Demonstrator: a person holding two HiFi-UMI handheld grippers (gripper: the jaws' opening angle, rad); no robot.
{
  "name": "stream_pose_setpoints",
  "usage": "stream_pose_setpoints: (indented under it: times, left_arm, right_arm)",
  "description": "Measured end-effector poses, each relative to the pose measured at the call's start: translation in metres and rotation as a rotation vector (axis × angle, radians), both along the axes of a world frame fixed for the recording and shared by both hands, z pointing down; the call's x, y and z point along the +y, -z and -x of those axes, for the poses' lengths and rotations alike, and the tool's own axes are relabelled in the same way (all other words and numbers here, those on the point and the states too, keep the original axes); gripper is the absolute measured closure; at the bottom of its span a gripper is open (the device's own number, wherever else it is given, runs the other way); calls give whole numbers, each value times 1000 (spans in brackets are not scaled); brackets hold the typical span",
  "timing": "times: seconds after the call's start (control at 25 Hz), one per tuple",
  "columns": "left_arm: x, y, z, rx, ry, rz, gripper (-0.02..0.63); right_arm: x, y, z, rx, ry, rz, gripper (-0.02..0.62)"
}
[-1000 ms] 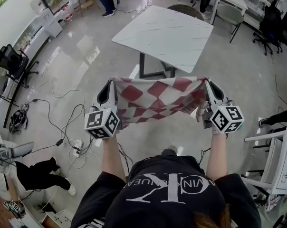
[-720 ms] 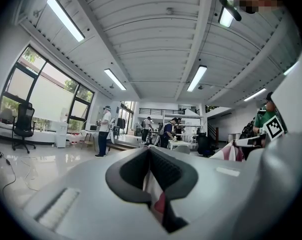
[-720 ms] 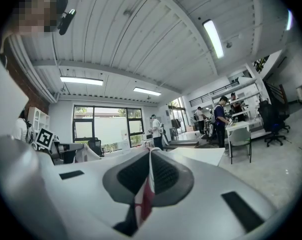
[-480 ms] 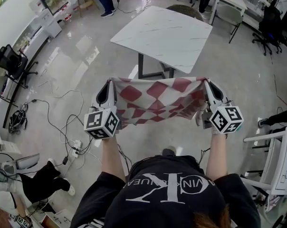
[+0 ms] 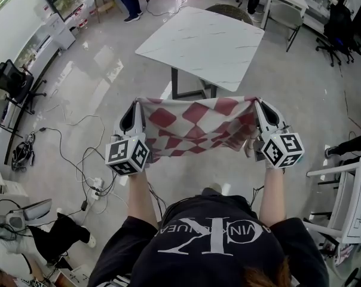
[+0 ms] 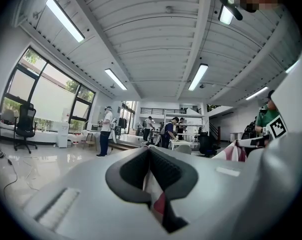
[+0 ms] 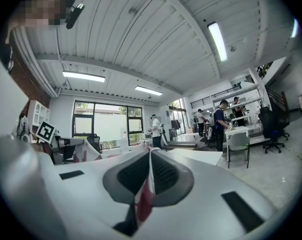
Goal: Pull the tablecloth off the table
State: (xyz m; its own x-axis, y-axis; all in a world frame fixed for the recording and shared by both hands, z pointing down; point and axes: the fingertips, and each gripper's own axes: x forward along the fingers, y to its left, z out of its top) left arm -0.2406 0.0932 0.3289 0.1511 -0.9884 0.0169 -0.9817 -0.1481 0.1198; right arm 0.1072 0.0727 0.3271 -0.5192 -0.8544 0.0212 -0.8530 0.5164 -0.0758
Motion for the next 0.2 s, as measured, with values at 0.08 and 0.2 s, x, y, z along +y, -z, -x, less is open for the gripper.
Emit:
stream_pose_setpoints:
  times: [0.08,0.2]
  left_arm:
    - [-3,-2,-2,-1,2,3,591]
    - [-8,-3,-7,-8,-1,5,591]
  right_arm:
    - [-2,0,-2,7,-2,-9,581]
    - [-6,1,-6,11,-5,-23,581]
